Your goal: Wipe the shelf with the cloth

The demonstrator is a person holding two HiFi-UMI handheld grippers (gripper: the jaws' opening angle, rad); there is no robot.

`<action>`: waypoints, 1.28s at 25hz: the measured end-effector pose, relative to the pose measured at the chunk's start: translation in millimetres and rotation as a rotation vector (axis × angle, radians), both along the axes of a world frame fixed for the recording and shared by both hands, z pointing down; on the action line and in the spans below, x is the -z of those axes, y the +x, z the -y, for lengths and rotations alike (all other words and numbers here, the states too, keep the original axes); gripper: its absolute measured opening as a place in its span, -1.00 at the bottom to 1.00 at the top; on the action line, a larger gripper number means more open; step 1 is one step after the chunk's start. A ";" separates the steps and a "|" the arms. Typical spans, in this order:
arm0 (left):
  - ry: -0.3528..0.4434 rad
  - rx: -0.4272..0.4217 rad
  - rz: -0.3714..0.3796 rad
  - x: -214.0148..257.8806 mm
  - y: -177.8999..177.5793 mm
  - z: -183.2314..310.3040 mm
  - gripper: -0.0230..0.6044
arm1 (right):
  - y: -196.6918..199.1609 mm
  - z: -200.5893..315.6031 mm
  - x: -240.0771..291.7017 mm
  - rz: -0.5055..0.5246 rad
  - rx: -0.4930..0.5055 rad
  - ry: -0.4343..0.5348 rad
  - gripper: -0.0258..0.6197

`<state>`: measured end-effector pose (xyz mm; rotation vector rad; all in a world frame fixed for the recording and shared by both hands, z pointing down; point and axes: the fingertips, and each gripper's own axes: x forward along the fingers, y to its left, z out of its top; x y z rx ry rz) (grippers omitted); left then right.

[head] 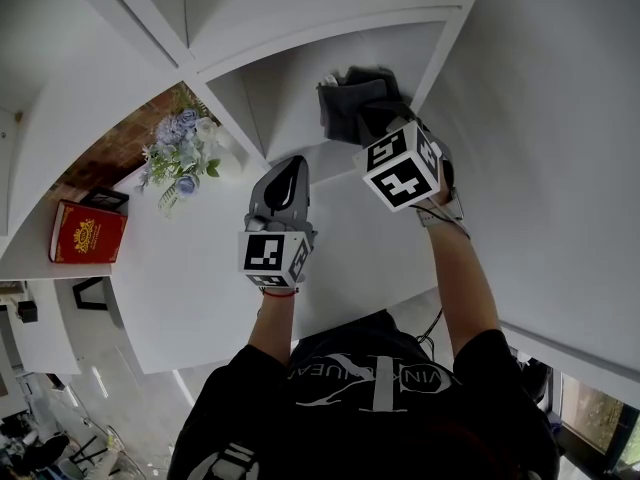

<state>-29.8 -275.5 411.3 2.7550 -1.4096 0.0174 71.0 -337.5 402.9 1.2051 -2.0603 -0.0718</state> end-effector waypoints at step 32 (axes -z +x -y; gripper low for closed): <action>0.013 0.072 0.003 17.5 -23.8 -18.9 -0.89 | -8.4 -32.8 -32.1 -0.352 0.465 0.099 -0.03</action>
